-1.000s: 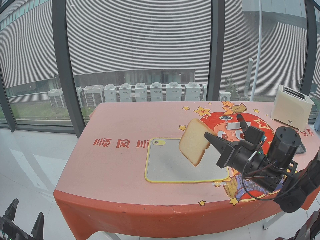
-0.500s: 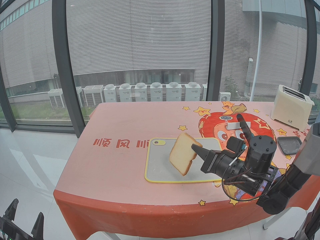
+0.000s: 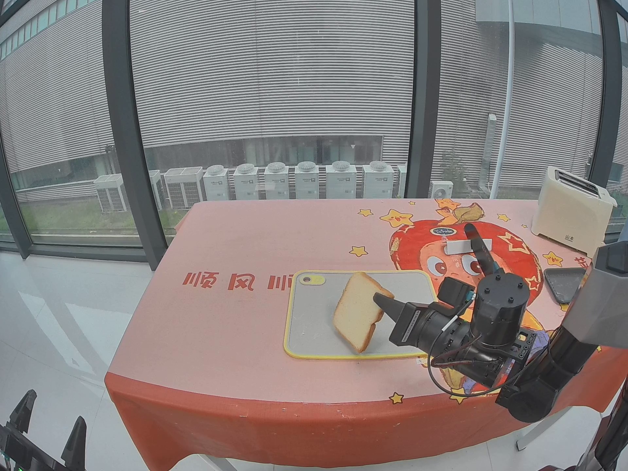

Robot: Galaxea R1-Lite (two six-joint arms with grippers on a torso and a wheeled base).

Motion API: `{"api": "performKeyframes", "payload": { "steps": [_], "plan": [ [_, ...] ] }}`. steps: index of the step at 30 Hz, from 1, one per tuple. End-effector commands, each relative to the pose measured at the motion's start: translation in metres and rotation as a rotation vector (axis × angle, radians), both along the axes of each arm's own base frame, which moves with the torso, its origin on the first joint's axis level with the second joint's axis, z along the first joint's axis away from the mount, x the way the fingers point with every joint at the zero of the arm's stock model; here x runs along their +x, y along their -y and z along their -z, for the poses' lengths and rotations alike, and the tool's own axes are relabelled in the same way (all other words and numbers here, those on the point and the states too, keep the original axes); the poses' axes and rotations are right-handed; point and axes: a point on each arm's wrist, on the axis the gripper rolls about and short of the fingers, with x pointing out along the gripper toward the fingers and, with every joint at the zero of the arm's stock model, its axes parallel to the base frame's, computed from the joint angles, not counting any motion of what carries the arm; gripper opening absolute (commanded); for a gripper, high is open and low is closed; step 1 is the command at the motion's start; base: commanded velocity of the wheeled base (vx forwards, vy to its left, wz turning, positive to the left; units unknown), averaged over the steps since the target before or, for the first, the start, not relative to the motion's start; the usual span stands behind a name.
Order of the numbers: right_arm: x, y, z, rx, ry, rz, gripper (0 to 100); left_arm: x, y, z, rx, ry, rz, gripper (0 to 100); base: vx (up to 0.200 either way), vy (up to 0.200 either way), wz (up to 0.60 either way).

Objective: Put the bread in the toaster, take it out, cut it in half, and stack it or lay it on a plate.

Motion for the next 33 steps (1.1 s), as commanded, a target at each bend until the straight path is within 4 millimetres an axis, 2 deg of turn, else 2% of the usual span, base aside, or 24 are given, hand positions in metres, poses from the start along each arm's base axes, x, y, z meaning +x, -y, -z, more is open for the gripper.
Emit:
{"api": "performKeyframes", "payload": {
  "steps": [1, 33],
  "plan": [
    [0.001, -0.001, 0.001, 0.0, 0.0, -0.001, 0, 0.001, 0.0, 0.005, 0.0, -0.021, 0.0, 100, 0.0, 0.0, 0.0],
    [0.015, -0.004, 0.008, 0.0, 0.004, 0.04, 0, 0.001, 0.0, 0.005, 0.0, -0.019, 0.0, 100, 0.0, 0.0, 0.0]
  ]
}}
